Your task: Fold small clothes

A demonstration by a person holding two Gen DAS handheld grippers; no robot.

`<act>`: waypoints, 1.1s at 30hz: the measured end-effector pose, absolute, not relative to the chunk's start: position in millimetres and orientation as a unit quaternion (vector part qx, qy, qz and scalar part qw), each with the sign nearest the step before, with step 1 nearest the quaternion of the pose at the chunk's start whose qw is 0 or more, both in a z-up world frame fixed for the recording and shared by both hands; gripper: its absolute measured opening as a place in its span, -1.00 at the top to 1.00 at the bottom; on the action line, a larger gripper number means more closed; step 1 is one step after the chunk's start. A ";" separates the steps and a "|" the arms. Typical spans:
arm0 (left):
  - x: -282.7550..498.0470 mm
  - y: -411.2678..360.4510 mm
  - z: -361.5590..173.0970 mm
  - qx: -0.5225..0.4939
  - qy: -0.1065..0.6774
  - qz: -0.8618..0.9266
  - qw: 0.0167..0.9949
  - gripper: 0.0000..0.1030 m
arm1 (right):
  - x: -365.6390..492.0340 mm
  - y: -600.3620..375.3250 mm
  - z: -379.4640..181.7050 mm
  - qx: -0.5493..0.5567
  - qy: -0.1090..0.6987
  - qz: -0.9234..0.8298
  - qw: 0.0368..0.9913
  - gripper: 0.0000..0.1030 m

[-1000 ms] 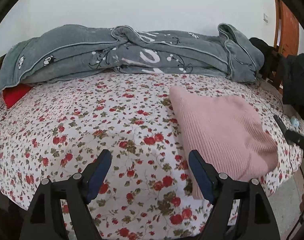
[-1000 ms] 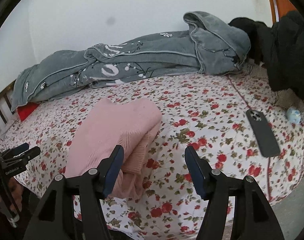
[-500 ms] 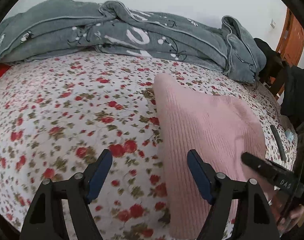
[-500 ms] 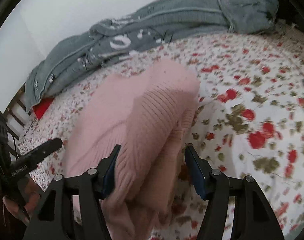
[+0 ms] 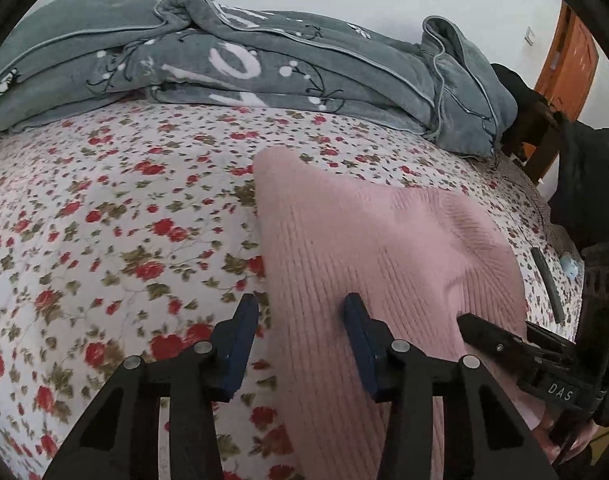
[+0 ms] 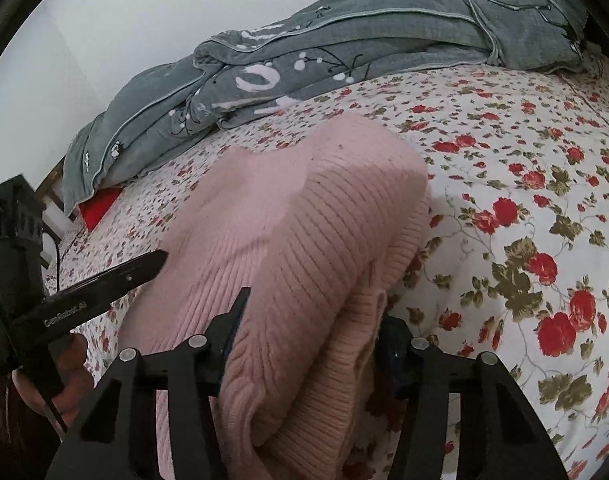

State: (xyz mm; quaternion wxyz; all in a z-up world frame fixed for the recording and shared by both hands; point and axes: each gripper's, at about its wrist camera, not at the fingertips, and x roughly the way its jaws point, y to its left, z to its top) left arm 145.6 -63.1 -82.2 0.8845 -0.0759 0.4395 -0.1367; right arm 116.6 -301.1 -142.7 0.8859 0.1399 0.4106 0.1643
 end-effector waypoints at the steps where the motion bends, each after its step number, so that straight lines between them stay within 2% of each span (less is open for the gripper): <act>1: 148.0 -63.5 -84.5 -0.082 0.445 -0.141 0.881 0.16 | 116.4 -301.4 -142.6 0.138 0.409 0.166 0.886 0.00; 6: 152.7 -62.2 -89.7 -0.100 0.453 -0.150 0.873 0.15 | 113.9 -300.9 -142.7 0.138 0.406 0.164 0.888 0.04; 12: 148.7 -68.6 -81.6 -0.066 0.435 -0.158 0.884 0.48 | 106.8 -296.9 -136.5 0.124 0.391 0.160 0.898 0.26; 14: 147.0 -63.1 -75.4 -0.074 0.429 -0.160 0.886 0.69 | 105.8 -296.8 -132.4 0.123 0.387 0.160 0.900 0.30; 16: 146.9 -53.4 -66.6 -0.086 0.422 -0.161 0.888 0.83 | 104.5 -295.5 -127.0 0.121 0.382 0.160 0.902 0.32; 21: 148.2 -42.7 -65.9 -0.091 0.431 -0.163 0.883 0.84 | 103.7 -288.5 -109.0 0.132 0.367 0.164 0.906 0.34; 27: 145.5 -36.8 -74.6 -0.123 0.442 -0.169 0.872 0.74 | 104.4 -278.7 -107.2 0.106 0.379 0.148 0.907 0.31; 30: 144.9 -43.2 -77.1 -0.116 0.447 -0.176 0.869 0.47 | 103.5 -283.7 -117.0 0.108 0.393 0.139 0.903 0.27; 32: 144.8 -49.4 -79.7 -0.106 0.449 -0.178 0.869 0.19 | 102.2 -287.4 -121.2 0.111 0.396 0.136 0.901 0.23; 33: 145.3 -51.6 -82.1 -0.106 0.453 -0.181 0.867 0.13 | 101.4 -289.4 -122.7 0.112 0.397 0.137 0.901 0.20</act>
